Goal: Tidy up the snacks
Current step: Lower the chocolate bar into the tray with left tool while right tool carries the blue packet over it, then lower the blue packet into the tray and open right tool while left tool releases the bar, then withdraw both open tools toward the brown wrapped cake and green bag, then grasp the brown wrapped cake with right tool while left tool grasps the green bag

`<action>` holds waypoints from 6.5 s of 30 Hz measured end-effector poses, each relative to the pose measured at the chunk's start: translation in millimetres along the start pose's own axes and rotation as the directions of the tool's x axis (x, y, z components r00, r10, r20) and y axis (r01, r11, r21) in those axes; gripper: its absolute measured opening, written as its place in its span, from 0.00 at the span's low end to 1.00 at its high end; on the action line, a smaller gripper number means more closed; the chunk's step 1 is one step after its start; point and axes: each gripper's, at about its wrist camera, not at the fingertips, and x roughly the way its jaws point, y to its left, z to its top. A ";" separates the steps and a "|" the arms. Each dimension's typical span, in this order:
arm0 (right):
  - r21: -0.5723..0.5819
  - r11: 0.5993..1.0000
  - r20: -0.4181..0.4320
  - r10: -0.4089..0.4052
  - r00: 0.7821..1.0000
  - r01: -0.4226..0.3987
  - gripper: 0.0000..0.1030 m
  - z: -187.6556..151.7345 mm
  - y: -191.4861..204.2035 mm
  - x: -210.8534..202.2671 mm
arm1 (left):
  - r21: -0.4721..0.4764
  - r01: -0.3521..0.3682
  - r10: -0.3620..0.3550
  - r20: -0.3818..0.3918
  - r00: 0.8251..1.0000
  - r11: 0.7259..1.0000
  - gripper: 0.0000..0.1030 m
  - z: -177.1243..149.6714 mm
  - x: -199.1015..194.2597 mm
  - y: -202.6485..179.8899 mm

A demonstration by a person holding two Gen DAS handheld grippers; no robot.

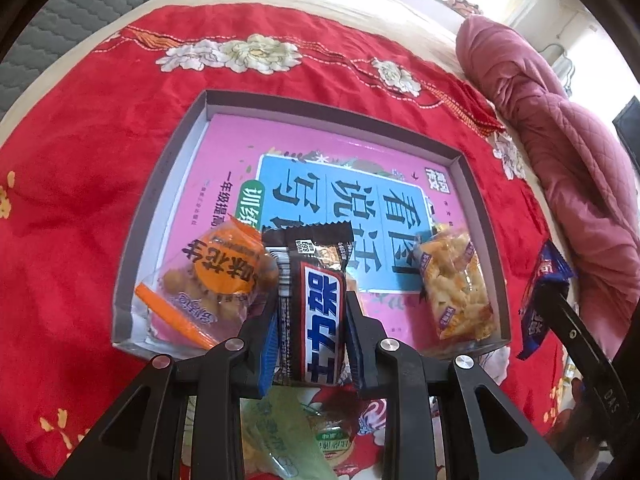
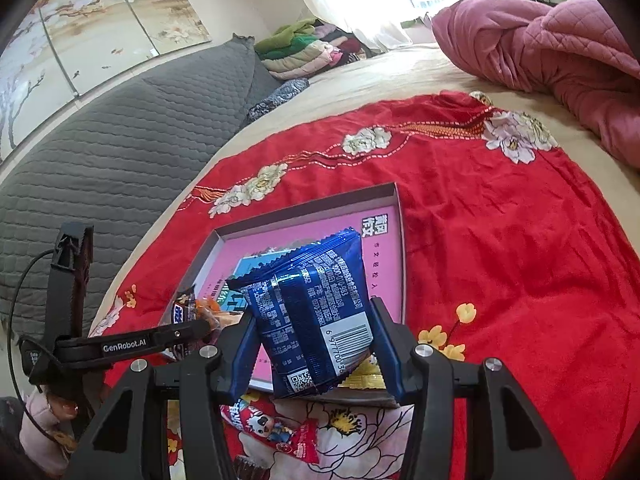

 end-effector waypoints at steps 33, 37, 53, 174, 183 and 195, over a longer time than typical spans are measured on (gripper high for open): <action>0.041 0.998 -0.126 -0.032 0.991 0.038 0.51 -11.8 -8.6 46.4 | 0.004 0.014 -0.014 -0.006 1.000 1.000 0.29 -0.5 12.5 0.4; 0.019 0.998 -0.128 -0.056 0.990 0.059 0.51 -11.4 -5.0 45.9 | 0.001 0.017 -0.017 -0.009 1.000 1.000 0.29 -0.6 12.4 0.2; -0.027 0.991 -0.108 -0.131 0.986 0.129 0.51 -8.4 -0.8 41.5 | 0.020 0.017 -0.017 -0.012 1.000 1.000 0.30 3.0 20.6 -2.2; -0.168 0.985 -0.294 -0.084 0.952 0.035 0.64 -104.9 78.2 4.0 | -0.039 0.070 -0.074 -0.131 0.989 0.997 0.60 -79.2 -39.5 82.2; -0.210 0.978 -0.337 -0.086 0.938 0.014 0.50 -114.6 86.5 19.1 | -0.063 0.096 -0.104 -0.147 0.984 0.993 0.60 -81.4 -23.3 82.7; -0.241 0.970 -0.360 -0.121 0.925 0.033 0.36 -119.2 84.3 33.1 | -0.061 0.101 -0.108 -0.123 0.987 0.993 0.59 -81.8 -8.6 74.6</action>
